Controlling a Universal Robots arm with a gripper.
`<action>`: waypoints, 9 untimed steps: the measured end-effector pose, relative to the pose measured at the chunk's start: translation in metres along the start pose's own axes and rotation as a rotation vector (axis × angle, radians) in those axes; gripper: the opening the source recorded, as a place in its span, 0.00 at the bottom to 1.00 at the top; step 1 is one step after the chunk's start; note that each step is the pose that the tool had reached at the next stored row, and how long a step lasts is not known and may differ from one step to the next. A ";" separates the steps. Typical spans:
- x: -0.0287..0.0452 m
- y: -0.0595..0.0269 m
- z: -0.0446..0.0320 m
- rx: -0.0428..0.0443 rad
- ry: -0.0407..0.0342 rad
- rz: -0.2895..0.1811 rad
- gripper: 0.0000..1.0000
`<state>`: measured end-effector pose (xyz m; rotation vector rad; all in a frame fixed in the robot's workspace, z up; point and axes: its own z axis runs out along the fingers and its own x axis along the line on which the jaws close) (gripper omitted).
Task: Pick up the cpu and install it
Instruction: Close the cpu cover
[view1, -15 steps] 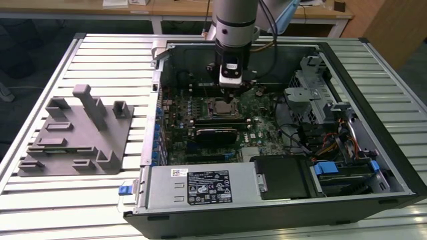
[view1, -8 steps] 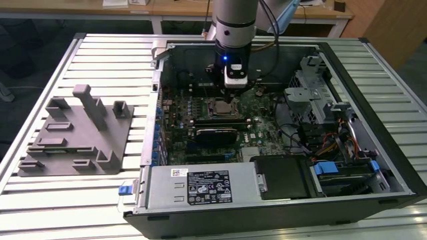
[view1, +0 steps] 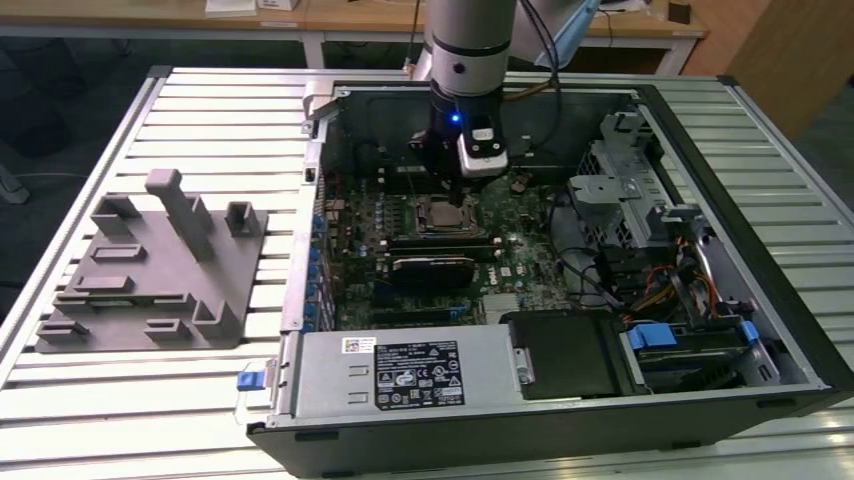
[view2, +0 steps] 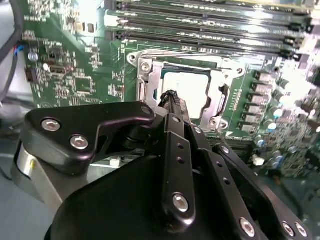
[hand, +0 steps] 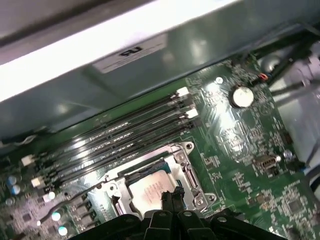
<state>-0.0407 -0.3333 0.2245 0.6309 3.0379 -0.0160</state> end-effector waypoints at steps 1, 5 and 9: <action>0.0000 0.0000 0.0001 -0.0008 -0.0001 -0.018 0.11; 0.0000 0.0000 0.0005 -0.0037 -0.0002 -0.091 0.11; 0.0000 0.0000 0.0010 -0.0066 -0.0004 -0.163 0.11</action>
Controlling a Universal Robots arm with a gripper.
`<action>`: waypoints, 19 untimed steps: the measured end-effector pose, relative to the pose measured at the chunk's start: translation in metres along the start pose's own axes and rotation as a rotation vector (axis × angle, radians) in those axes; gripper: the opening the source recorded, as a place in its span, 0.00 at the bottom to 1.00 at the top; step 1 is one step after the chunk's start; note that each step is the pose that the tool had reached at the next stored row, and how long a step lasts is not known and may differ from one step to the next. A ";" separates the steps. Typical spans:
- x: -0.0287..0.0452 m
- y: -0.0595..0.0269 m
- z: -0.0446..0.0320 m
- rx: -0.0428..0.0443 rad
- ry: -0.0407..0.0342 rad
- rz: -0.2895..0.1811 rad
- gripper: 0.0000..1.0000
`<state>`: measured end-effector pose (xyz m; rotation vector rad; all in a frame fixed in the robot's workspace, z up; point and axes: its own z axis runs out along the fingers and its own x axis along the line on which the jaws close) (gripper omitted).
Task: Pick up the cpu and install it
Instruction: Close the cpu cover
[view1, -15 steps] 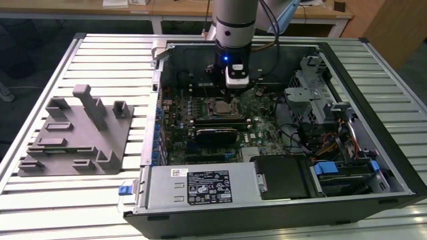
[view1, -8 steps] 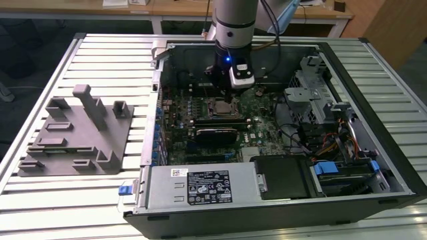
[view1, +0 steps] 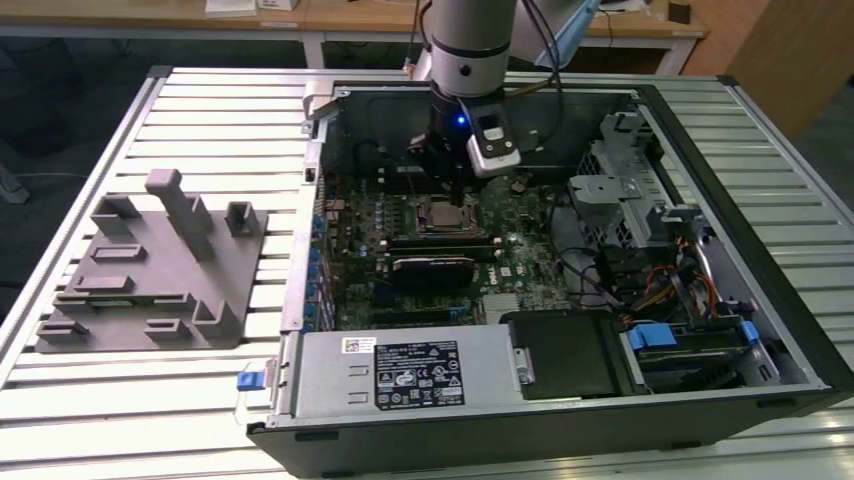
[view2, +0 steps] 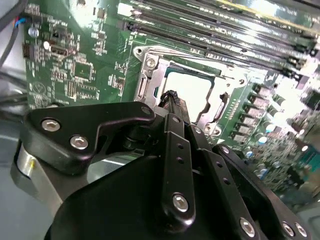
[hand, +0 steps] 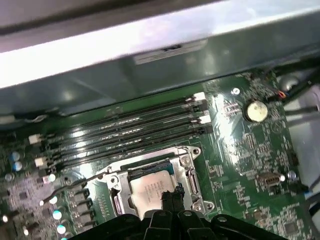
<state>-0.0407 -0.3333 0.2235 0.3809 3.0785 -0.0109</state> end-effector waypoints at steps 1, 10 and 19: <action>0.0000 0.0000 0.0004 -0.0012 -0.0001 -0.028 0.11; 0.0045 -0.0012 0.0030 -0.0031 -0.0001 -0.079 0.11; 0.0103 -0.0026 0.0036 -0.0032 -0.0002 -0.079 0.11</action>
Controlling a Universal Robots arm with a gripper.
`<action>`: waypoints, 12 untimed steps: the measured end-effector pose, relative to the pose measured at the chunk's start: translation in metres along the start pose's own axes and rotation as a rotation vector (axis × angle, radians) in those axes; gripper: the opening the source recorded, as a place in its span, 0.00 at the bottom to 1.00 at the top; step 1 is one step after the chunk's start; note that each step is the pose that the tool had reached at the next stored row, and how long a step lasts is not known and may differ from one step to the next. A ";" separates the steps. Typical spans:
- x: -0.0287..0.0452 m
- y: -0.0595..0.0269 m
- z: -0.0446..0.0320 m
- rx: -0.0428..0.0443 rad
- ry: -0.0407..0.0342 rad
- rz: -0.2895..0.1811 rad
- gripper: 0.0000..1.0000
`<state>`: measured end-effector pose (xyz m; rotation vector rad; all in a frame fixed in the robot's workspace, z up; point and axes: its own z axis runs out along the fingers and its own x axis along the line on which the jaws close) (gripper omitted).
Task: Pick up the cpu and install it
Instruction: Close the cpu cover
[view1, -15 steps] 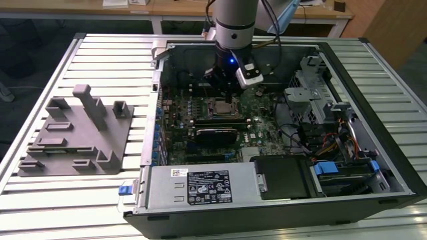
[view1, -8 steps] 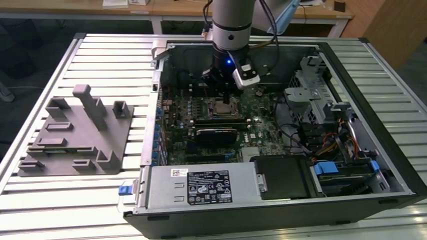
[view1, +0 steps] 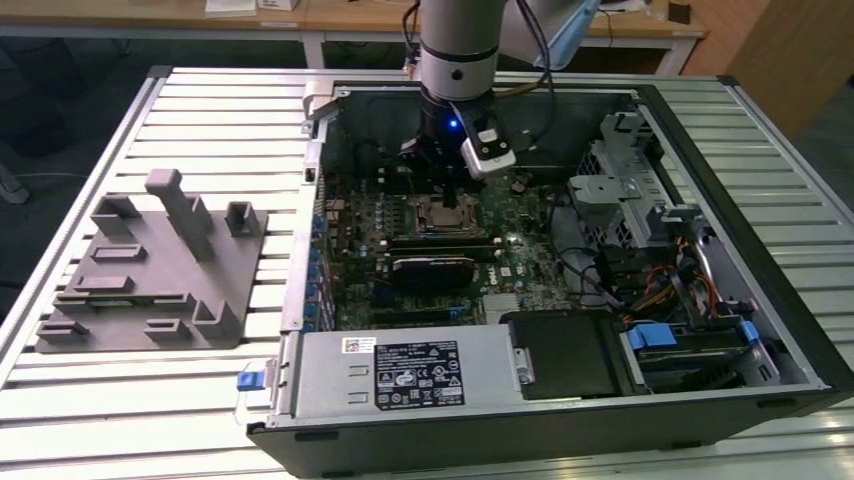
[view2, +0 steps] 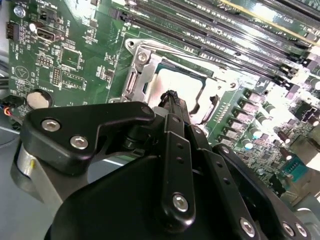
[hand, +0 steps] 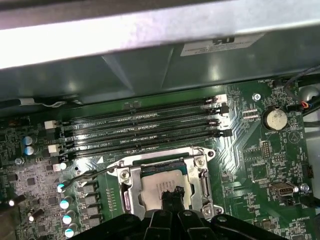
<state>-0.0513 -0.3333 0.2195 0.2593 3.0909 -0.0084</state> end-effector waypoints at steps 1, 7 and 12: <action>0.0018 -0.0004 0.0000 0.0000 -0.0001 0.000 0.11; 0.0148 -0.0025 0.0032 -0.0003 -0.0021 0.000 0.11; 0.0227 -0.0038 0.0063 -0.0003 -0.0021 0.000 0.11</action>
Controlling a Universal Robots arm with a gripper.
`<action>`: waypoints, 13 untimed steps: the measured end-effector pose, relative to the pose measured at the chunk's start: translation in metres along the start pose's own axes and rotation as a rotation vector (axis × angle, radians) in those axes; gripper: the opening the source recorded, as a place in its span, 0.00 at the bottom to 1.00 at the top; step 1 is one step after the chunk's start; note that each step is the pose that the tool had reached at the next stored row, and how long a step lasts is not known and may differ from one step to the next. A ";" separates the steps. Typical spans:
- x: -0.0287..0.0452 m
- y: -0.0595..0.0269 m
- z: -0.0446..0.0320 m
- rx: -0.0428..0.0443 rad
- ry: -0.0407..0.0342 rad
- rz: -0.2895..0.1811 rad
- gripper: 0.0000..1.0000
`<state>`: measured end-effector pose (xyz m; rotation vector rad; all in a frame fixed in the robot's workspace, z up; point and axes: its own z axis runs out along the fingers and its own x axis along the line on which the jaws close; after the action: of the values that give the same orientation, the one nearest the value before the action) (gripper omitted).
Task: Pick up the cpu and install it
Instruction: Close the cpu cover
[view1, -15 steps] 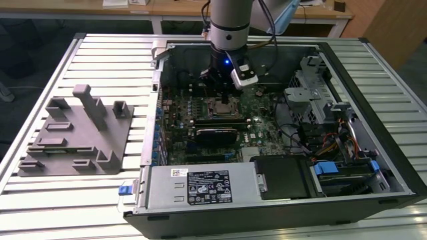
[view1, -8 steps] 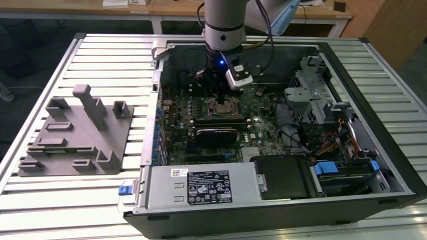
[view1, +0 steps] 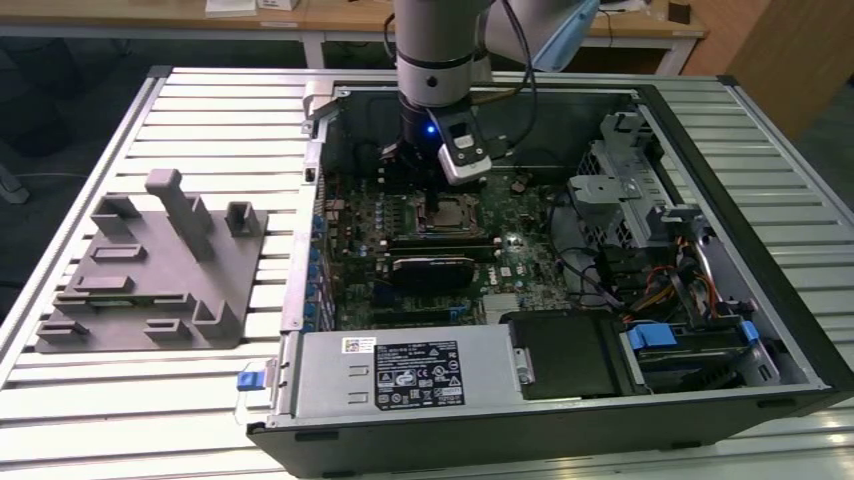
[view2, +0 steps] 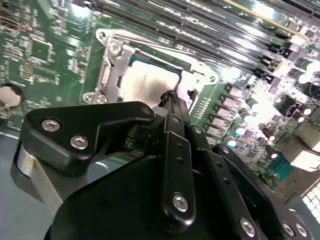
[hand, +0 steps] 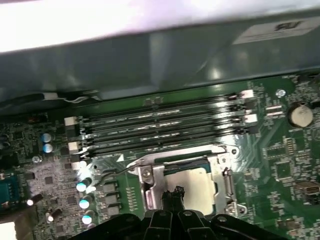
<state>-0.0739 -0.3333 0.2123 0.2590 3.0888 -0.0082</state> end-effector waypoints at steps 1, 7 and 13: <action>0.0016 -0.0002 0.0007 -0.0001 0.0000 0.000 0.11; 0.0072 -0.0012 0.0058 0.0000 0.0001 0.000 0.11; 0.0116 -0.0019 0.0102 -0.0008 0.0001 0.000 0.11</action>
<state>-0.0853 -0.3334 0.2017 0.2591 3.0888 -0.0070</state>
